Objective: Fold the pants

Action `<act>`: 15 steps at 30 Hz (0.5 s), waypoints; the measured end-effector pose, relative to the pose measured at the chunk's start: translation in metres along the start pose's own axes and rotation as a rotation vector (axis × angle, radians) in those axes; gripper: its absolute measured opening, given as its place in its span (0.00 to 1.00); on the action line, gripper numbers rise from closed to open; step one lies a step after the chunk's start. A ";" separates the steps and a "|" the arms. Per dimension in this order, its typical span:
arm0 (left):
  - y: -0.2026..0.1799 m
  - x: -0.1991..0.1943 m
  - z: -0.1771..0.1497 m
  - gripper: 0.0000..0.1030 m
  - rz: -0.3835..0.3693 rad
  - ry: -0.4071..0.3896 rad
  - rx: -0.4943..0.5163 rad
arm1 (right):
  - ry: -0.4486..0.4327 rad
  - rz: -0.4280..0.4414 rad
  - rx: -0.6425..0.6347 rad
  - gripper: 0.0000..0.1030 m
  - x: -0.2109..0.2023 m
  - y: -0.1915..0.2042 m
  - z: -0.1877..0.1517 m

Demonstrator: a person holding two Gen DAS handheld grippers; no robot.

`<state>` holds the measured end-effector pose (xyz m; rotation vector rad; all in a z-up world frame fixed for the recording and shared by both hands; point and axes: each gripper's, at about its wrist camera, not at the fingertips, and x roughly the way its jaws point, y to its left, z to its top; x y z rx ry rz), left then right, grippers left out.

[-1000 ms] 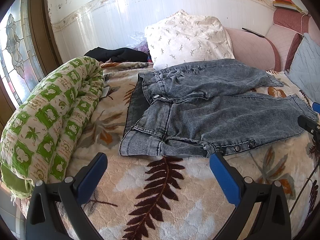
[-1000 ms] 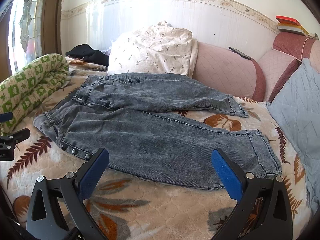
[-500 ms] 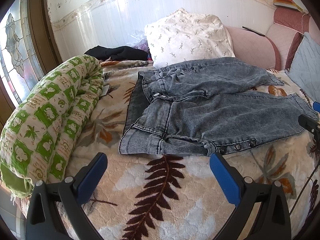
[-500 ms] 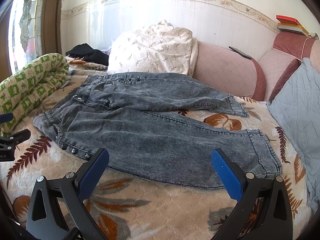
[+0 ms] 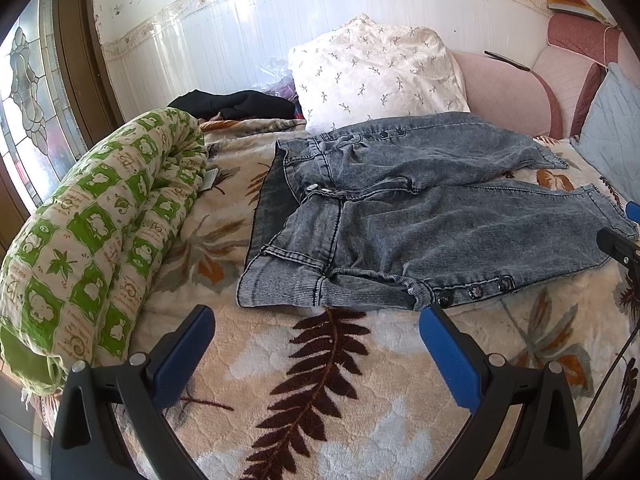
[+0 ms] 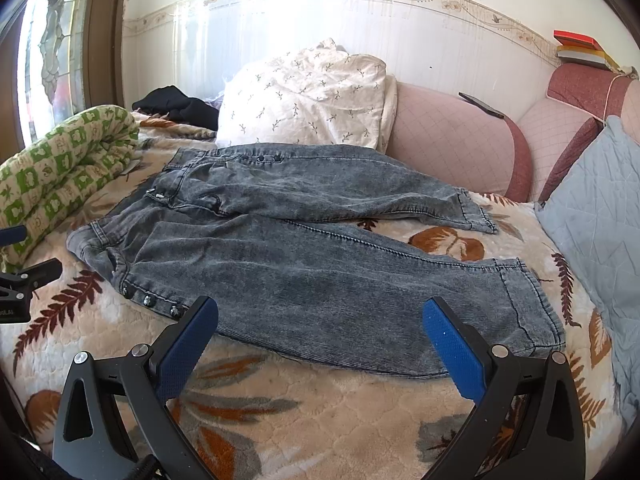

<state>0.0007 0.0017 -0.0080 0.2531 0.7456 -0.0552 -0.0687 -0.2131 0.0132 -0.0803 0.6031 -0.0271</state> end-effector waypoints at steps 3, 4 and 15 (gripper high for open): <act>0.001 0.000 0.000 1.00 -0.001 -0.004 -0.002 | 0.000 0.000 0.000 1.00 0.000 0.000 0.000; 0.000 0.000 0.000 1.00 0.001 -0.006 -0.002 | -0.001 0.000 0.000 1.00 0.000 0.000 0.000; 0.000 0.000 0.000 1.00 0.001 -0.005 -0.001 | -0.004 0.001 -0.002 1.00 -0.001 0.001 0.000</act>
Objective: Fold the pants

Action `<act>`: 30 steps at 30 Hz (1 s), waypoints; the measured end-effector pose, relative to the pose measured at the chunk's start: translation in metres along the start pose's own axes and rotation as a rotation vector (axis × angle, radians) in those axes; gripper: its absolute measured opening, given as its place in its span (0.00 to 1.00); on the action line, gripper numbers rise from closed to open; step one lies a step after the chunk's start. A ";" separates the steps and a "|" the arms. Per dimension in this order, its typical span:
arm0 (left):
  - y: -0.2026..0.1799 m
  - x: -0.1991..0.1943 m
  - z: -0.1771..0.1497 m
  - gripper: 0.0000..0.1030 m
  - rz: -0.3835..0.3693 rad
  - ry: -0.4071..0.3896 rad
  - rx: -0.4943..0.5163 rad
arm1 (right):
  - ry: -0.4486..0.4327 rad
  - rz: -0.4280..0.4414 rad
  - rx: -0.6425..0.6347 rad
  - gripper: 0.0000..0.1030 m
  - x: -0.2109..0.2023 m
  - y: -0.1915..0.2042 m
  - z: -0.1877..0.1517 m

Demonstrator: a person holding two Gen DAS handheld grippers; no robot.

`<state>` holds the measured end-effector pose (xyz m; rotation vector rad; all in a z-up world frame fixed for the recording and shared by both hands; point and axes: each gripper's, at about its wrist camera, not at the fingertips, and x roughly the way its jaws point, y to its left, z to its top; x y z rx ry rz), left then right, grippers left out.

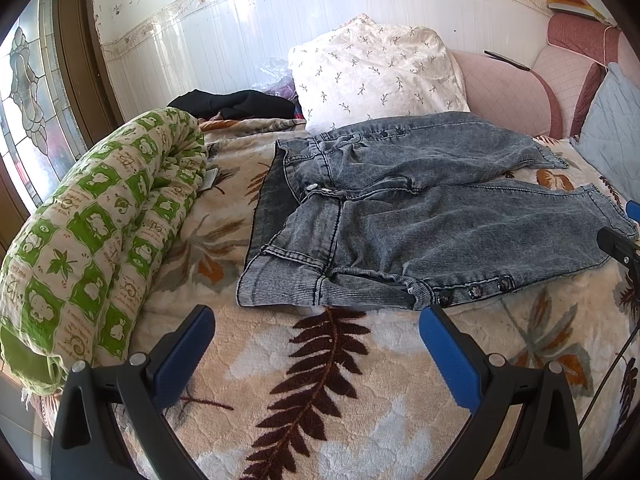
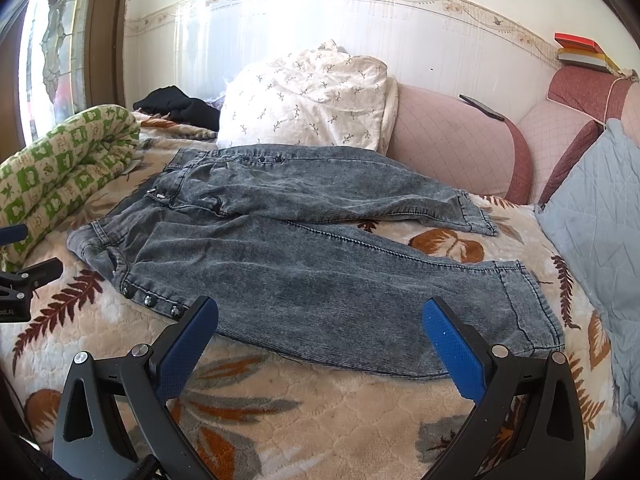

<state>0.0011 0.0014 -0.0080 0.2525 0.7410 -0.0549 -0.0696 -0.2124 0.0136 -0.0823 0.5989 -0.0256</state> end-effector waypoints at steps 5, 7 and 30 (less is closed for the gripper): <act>0.000 0.000 0.000 1.00 0.005 -0.002 0.004 | -0.001 0.000 0.000 1.00 0.000 0.000 0.000; 0.000 0.000 0.000 1.00 0.003 -0.005 0.002 | -0.002 0.001 -0.001 1.00 0.000 0.001 0.000; -0.001 0.001 0.002 1.00 0.021 -0.019 0.029 | -0.015 0.008 0.014 1.00 -0.005 -0.004 0.001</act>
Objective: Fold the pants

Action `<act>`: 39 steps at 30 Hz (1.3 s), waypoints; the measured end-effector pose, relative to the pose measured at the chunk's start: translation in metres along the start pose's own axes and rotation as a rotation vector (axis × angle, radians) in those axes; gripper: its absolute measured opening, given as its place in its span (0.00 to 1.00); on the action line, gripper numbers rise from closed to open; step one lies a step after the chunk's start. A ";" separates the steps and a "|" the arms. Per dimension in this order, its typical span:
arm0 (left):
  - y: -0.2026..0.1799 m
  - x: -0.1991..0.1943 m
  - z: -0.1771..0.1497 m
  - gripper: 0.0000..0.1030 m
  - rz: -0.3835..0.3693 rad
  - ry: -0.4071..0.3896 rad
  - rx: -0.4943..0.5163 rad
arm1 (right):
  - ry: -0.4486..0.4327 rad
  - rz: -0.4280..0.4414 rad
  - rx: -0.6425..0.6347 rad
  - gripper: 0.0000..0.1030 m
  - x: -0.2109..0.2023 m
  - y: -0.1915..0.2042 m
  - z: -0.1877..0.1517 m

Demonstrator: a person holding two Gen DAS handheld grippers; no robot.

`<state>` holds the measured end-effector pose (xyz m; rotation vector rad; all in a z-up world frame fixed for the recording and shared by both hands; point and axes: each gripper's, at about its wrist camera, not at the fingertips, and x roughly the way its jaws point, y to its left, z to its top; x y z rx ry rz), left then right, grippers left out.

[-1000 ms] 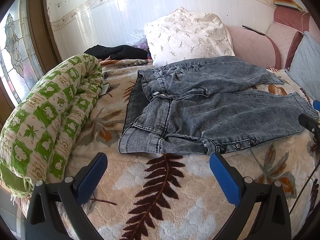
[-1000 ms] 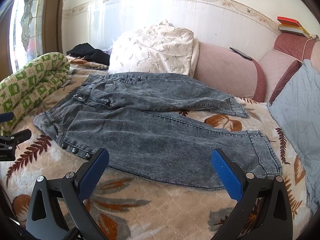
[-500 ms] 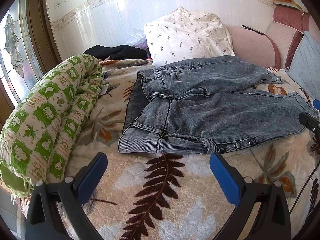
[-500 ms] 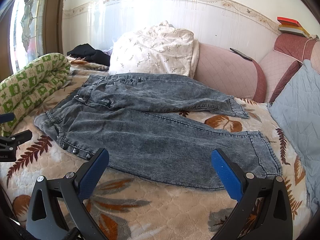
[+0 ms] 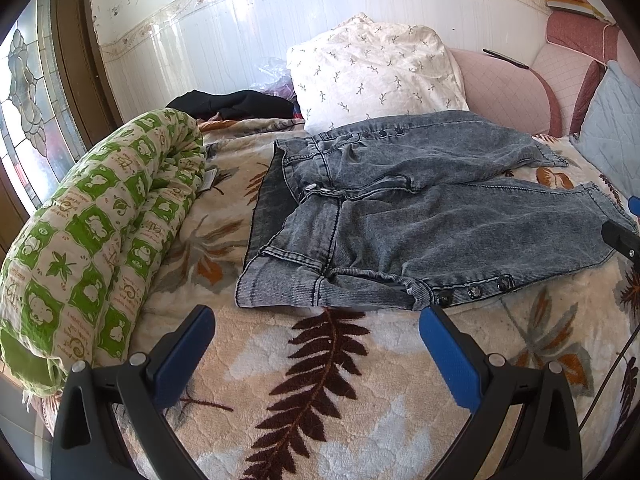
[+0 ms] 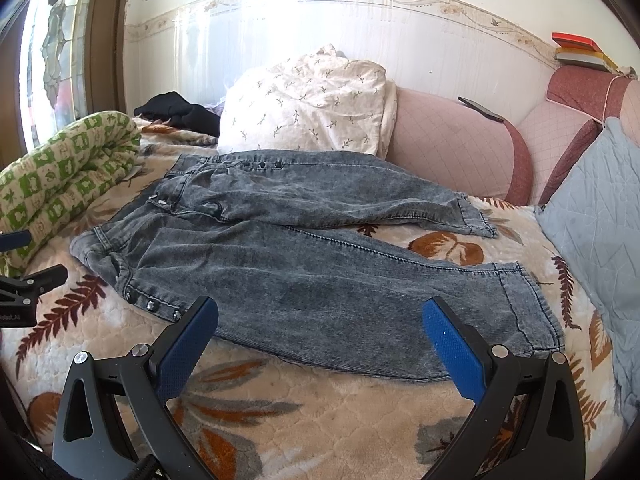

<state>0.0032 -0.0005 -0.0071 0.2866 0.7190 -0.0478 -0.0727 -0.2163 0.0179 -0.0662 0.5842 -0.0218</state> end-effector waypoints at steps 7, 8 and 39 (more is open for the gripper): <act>0.001 0.001 0.025 1.00 -0.059 0.049 -0.015 | -0.003 -0.012 0.072 1.00 -0.003 -0.040 0.015; 0.000 0.001 0.034 1.00 -0.061 0.036 -0.007 | -0.006 -0.029 0.086 1.00 -0.001 -0.052 0.023; 0.082 0.322 0.223 0.99 0.040 0.371 -0.193 | 0.444 -0.077 0.505 0.59 0.374 -0.312 0.137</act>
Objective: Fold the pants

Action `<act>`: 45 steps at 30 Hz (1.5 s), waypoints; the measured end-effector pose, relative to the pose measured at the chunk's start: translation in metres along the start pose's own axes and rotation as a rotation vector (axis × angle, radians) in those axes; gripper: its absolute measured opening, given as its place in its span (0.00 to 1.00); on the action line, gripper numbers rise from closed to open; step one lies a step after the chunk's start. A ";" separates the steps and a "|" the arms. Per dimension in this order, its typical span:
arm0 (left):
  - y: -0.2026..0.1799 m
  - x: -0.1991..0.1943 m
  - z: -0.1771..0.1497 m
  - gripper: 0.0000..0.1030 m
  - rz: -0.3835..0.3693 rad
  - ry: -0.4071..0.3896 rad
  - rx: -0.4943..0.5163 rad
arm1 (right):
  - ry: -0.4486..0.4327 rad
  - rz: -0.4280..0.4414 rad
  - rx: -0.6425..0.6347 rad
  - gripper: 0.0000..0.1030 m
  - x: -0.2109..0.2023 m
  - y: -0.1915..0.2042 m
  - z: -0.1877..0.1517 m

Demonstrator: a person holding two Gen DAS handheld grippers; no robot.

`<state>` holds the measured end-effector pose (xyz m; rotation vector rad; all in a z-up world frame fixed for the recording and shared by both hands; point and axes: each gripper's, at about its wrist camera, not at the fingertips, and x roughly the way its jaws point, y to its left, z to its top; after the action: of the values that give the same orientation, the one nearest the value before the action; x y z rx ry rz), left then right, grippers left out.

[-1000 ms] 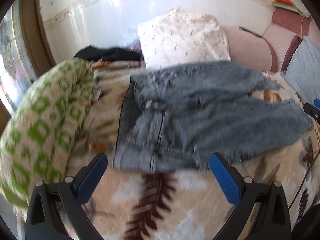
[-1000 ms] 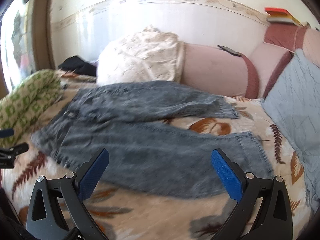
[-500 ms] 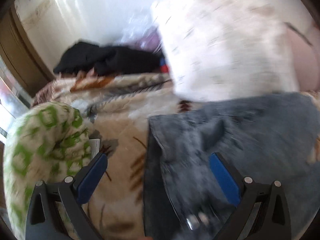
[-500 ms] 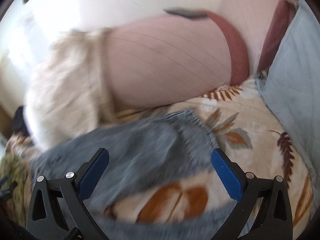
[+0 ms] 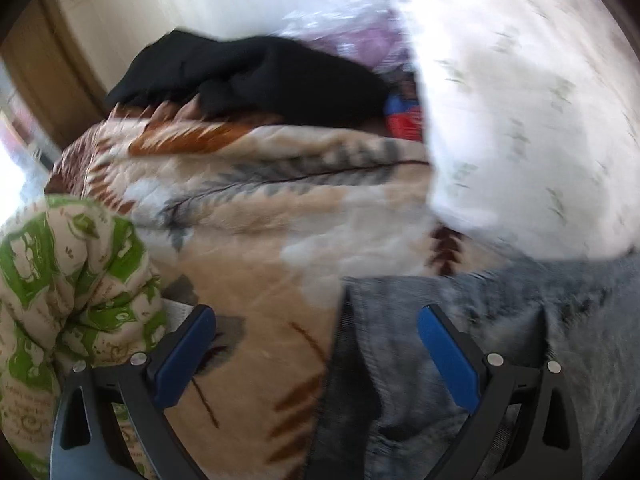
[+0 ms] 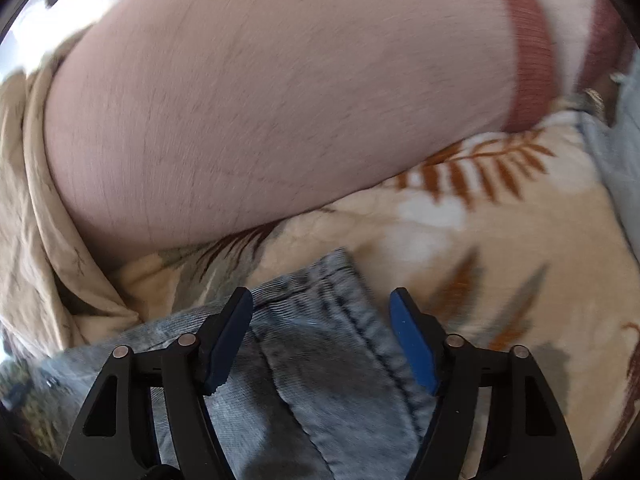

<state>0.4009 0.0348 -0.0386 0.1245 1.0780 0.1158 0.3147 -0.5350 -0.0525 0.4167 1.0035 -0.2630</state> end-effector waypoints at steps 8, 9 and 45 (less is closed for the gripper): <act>0.016 0.003 0.017 0.93 -0.097 0.047 -0.047 | -0.064 -0.032 -0.002 0.22 -0.007 0.009 -0.005; 0.015 0.004 0.019 0.88 -0.118 0.057 -0.056 | -0.069 -0.033 -0.004 0.22 -0.008 0.008 -0.006; 0.048 -0.112 -0.008 0.16 -0.479 -0.062 -0.039 | -0.234 0.168 0.110 0.15 -0.108 -0.029 -0.043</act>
<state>0.3396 0.0651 0.0620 -0.1656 1.0172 -0.2969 0.2145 -0.5388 0.0139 0.5544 0.7222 -0.2105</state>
